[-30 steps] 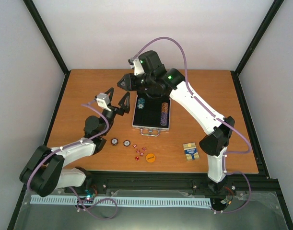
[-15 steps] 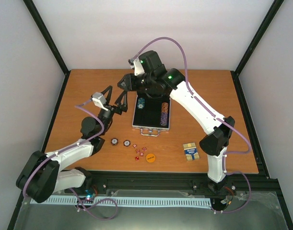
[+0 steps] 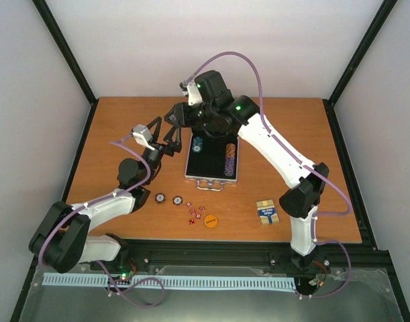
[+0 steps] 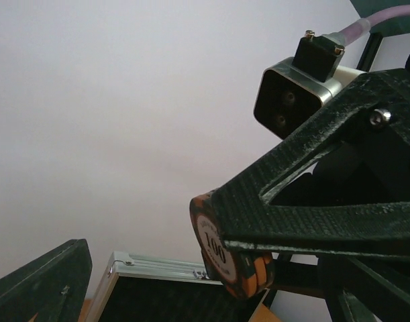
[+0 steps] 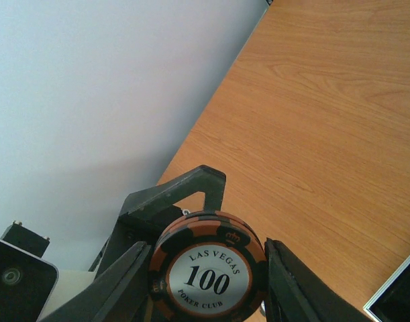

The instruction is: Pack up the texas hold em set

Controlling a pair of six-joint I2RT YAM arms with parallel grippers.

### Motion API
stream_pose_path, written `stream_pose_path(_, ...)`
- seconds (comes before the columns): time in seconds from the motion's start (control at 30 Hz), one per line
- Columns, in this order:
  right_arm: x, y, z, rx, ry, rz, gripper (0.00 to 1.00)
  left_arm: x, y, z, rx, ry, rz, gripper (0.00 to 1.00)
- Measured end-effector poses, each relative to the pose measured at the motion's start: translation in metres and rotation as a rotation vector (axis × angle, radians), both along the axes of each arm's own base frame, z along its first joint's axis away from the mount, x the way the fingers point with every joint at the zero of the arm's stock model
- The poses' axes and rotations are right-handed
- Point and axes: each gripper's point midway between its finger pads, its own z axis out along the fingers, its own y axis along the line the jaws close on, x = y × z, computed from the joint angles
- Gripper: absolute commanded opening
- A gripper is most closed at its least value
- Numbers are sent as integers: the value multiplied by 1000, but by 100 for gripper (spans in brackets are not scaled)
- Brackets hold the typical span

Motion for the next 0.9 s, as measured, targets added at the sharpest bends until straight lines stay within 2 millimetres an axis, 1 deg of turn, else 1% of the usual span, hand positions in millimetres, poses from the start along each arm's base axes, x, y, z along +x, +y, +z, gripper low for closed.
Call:
stream_pose_path(0.2, 0, 0, 0, 1, 0, 1, 13, 0, 0, 1, -2, -1, 2, 92)
stream_pose_path(0.3, 0, 0, 0, -1, 1, 1, 13, 4, -1, 0, -4, 1, 5, 90)
stream_pose_path(0.5, 0, 0, 0, -2, -4, 5, 13, 14, -5, 1, -13, 5, 12, 81)
stream_pose_path(0.67, 1, 3, 5, 15, -22, 6, 13, 21, -8, 7, -23, -3, 11, 70)
stream_pose_path(0.73, 3, 3, 7, 21, -30, 5, 13, 23, -10, 10, -30, -6, 5, 69)
stream_pose_path(0.9, 5, 4, 7, 26, -39, 1, 13, 24, -12, 12, -41, -10, -8, 60)
